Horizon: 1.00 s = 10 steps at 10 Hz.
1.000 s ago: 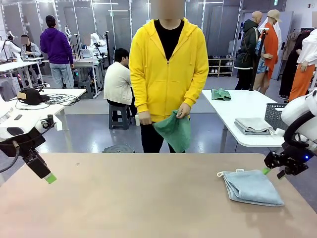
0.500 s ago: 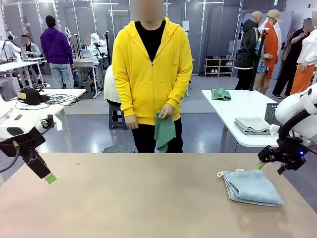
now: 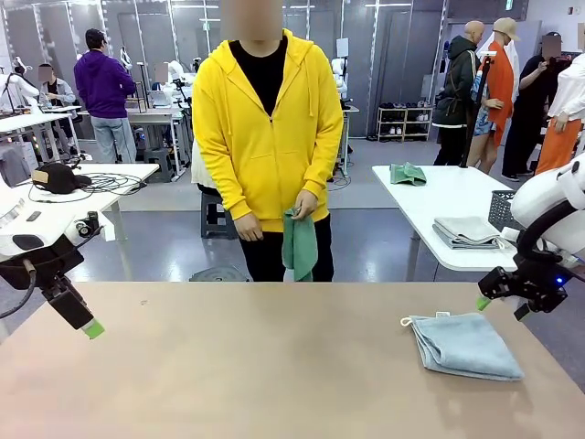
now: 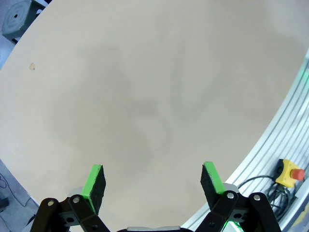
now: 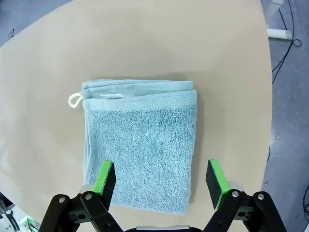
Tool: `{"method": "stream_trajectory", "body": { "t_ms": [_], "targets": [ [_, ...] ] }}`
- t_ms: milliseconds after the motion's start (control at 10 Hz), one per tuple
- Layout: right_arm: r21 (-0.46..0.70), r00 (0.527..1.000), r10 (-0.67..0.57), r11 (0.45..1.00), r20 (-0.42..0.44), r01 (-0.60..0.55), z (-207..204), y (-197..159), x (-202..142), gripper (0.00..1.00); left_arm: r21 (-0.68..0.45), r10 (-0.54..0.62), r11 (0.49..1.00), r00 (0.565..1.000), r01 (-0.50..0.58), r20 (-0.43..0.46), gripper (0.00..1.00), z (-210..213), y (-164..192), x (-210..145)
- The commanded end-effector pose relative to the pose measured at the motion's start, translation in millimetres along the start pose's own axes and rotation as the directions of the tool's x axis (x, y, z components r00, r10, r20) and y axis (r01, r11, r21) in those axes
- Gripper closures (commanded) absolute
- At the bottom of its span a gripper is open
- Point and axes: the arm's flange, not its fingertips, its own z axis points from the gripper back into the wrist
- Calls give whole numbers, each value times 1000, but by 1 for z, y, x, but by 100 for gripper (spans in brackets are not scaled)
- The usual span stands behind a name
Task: Fold the towels and place them in the basket.
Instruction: Place the folded Towel with hook on the right side of the table, then when a person lays out a Towel with hook on the table, fold it in half twice.
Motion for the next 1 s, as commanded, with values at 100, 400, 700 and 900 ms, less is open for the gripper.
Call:
{"method": "stream_trajectory", "body": {
  "t_ms": [100, 400, 700, 900],
  "targets": [
    [15, 1000, 2, 1000, 0, -2, 3, -1, 0, 6, 15, 9, 1000, 1000, -9, -7, 0, 0, 0, 1],
    [15, 1000, 2, 1000, 0, -2, 3, -1, 0, 6, 15, 9, 1000, 1000, -9, -7, 0, 0, 0, 1],
    [15, 1000, 2, 1000, 0, -2, 3, -1, 0, 6, 15, 9, 1000, 1000, -9, -7, 0, 0, 0, 1],
    [-2, 993, 98, 995, 58, -99, 28, 15, -3, 6, -44, -28, 999, 1000, 28, 13, 0, 12, 9, 9]
  ]
}}
